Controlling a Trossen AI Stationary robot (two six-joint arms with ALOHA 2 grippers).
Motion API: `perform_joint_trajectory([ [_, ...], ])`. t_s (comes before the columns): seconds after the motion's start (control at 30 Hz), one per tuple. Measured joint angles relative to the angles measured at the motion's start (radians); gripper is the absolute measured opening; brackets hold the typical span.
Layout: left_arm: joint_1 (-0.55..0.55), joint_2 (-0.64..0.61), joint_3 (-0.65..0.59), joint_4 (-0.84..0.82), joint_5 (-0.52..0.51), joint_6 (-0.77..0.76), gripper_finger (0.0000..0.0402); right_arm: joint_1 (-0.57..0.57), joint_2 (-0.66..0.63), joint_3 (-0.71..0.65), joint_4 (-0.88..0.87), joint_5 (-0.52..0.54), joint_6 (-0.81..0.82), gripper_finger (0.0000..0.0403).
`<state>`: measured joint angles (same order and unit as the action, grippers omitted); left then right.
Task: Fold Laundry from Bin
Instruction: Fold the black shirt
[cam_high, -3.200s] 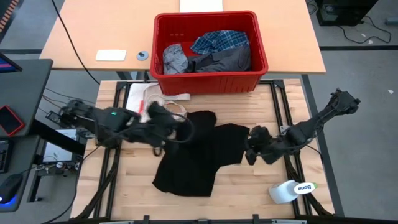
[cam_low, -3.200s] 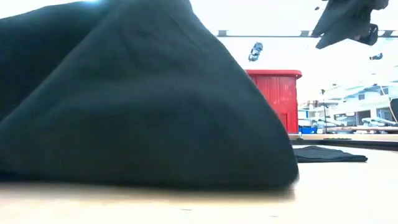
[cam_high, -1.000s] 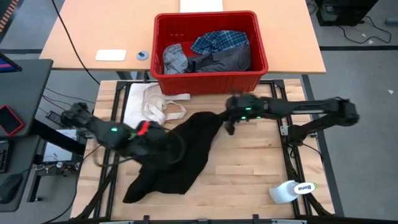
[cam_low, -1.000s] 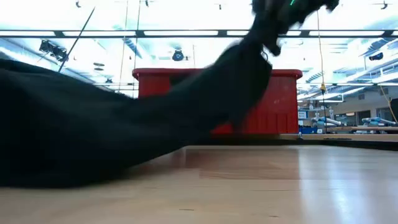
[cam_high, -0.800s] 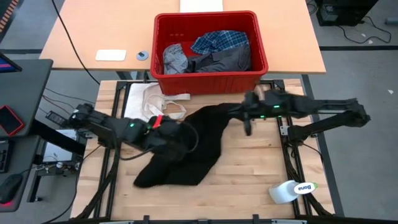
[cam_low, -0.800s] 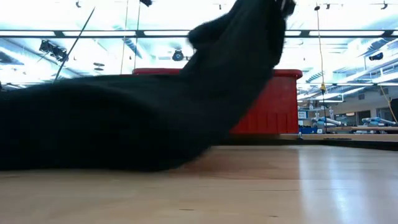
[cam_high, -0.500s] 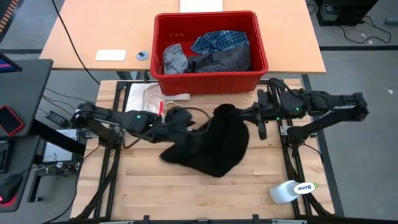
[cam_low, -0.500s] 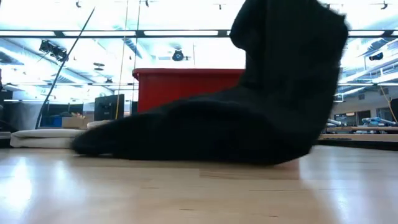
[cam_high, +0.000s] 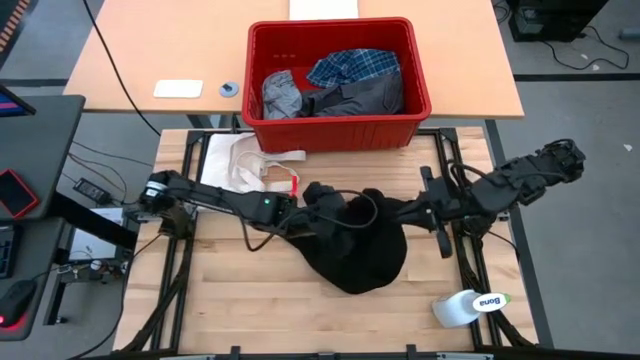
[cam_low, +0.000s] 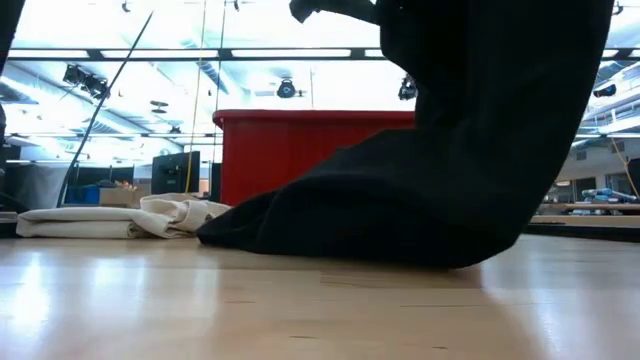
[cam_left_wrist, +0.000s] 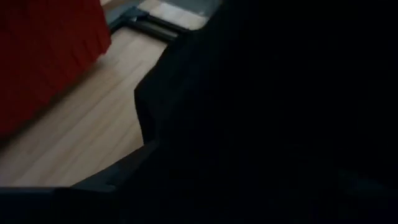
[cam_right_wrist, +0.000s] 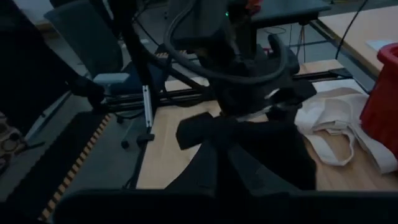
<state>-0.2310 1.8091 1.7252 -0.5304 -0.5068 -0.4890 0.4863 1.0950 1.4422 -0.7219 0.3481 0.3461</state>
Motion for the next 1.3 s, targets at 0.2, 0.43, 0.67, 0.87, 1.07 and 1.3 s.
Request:
perform_joint_trajectory([
  [0.2,0.024,0.025,0.0,0.017,-0.002,0.04,0.0286,0.064,0.003,0.0,0.003,0.003,0.024,0.0013],
  [0.43,0.038,0.037,0.0,0.162,0.094,0.21,0.0207,0.137,0.002,0.0,0.004,0.031,0.0,0.0013],
  [0.67,0.03,-0.017,0.0,0.185,0.17,0.294,0.0016,0.18,-0.005,0.001,-0.173,0.037,0.134,0.0047],
  [0.87,0.031,-0.078,0.0,0.187,0.271,0.324,0.0017,0.176,-0.005,0.0,-0.499,0.025,0.393,0.0093],
  [1.07,0.034,-0.074,0.001,0.182,0.446,0.249,0.0005,0.12,-0.008,0.0,-0.404,0.046,0.374,0.0143],
  [1.3,0.034,-0.073,0.0,0.187,0.477,0.22,0.0005,0.064,0.042,0.0,-0.189,0.077,0.174,0.0185],
])
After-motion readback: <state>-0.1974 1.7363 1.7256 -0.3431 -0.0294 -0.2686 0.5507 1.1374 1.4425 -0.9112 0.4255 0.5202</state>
